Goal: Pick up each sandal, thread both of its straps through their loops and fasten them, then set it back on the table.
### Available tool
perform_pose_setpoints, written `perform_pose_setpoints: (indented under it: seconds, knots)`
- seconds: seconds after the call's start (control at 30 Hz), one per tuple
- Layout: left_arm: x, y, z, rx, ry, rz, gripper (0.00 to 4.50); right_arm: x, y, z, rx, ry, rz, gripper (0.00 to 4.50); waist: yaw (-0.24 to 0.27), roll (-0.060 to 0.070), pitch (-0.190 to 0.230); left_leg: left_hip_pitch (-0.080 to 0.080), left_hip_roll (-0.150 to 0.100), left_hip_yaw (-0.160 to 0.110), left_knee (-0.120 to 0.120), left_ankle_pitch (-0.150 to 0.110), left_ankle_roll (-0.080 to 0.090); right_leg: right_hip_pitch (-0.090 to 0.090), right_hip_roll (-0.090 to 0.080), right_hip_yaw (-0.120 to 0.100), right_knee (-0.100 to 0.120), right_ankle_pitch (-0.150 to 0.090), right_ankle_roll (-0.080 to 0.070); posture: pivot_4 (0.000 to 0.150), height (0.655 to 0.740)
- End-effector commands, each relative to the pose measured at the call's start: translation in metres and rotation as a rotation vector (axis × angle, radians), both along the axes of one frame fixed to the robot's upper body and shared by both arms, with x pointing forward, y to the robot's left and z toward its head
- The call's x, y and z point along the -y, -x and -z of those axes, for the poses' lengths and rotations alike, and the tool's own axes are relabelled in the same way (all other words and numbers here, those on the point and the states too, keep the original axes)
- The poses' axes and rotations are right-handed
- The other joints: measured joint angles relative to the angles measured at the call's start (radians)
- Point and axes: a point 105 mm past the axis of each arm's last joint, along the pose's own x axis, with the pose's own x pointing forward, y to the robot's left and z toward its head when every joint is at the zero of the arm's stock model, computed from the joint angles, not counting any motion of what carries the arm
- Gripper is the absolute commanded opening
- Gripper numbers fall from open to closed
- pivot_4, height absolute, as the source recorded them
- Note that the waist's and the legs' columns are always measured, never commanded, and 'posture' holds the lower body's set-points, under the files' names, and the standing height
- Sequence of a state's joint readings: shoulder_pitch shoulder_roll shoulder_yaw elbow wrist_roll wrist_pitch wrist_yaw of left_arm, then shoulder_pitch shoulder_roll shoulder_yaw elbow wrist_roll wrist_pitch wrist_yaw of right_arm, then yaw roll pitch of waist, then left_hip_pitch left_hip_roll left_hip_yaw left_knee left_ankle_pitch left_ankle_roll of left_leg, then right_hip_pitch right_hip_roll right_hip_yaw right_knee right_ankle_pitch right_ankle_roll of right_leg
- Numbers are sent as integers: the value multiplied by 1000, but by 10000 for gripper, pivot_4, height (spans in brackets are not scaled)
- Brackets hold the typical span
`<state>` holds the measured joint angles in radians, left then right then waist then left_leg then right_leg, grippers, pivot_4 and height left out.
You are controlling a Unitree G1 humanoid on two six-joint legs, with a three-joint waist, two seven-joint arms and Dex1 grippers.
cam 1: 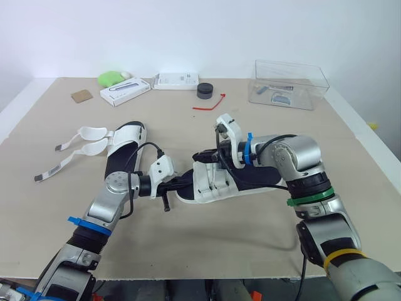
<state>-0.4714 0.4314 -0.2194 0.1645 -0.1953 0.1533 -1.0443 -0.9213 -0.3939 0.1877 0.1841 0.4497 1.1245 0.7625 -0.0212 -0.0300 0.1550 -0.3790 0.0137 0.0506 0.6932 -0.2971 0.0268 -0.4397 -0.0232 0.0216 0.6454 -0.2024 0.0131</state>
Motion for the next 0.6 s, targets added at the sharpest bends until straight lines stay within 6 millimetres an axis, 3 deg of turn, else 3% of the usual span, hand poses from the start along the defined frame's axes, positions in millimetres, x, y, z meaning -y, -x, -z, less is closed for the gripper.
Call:
perform_pose_setpoints:
  seconds: [0.03,0.07,0.17,0.4,0.5,0.57,0.6]
  knots:
    - [-3,4,15,-48,-37,-13,0,9,-9,-6,56,9,41,195,0,0,0,0,0,0,0,0,0,0,0,0,0,0,0,1500,7400]
    - [-3,4,15,-48,-39,-13,0,10,-9,-4,52,11,39,195,0,0,0,0,0,0,0,0,0,0,0,0,0,0,0,1500,7400]
    - [-3,5,15,-49,-39,-13,0,10,-9,-3,70,29,26,10862,0,0,0,0,0,0,0,0,0,0,0,0,0,0,0,1500,7400]
    - [-2,6,15,-50,-37,-8,0,9,-13,-21,257,49,-6,43471,0,0,0,0,0,0,0,0,0,0,0,0,0,0,0,1500,7400]
    - [-2,6,16,-51,-38,-7,0,-2,-5,-47,358,-8,-74,43471,0,0,0,-1,0,0,-1,0,0,-1,0,0,0,0,0,1500,7400]
    - [-2,6,15,-51,-38,-6,0,-10,4,-53,385,-27,-129,43471,0,0,0,-1,0,0,-2,0,0,-2,0,0,0,0,0,1500,7400]
    - [-2,6,15,-51,-38,-5,0,-14,8,-52,390,-29,-150,41193,0,0,0,-1,0,0,-2,0,0,-2,0,0,0,0,0,1500,7400]
